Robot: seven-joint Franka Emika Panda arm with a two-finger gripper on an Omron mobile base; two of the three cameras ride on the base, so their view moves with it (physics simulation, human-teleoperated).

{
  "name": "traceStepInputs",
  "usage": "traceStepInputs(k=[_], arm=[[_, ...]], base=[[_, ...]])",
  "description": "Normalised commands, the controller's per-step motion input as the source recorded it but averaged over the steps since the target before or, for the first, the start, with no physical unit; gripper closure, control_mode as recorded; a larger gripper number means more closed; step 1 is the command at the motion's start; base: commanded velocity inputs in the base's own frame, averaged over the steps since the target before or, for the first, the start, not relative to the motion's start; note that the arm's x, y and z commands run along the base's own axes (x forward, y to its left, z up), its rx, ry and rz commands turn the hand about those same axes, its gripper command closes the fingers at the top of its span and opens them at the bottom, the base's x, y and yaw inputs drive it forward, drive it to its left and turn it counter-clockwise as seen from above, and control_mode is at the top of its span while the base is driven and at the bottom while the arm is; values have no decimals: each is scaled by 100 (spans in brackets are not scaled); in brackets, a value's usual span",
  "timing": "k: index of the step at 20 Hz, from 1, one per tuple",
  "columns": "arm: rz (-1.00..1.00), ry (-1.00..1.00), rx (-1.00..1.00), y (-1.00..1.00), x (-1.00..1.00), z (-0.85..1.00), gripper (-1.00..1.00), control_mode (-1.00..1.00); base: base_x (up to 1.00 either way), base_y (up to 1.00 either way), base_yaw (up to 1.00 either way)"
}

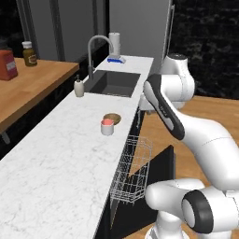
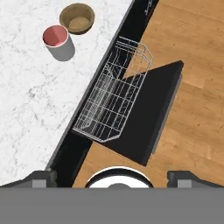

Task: Pick up the cup and bowl from the counter, place them in the dishwasher, and close the dishwasher door.

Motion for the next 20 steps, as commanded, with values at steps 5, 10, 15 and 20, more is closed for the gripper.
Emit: traceStepInputs(k=[5, 10, 15, 20], arm=[[-13, 7, 4, 4, 78, -25, -100, -100], [-9, 11, 14, 4, 81, -44, -100, -100], [-3, 2, 19, 12, 61, -65, -100, -100], [-3, -2, 11, 33, 44, -55, -100, -100]], base=[[0, 0, 0], [0, 0, 0], [0, 0, 0], [0, 0, 0]])
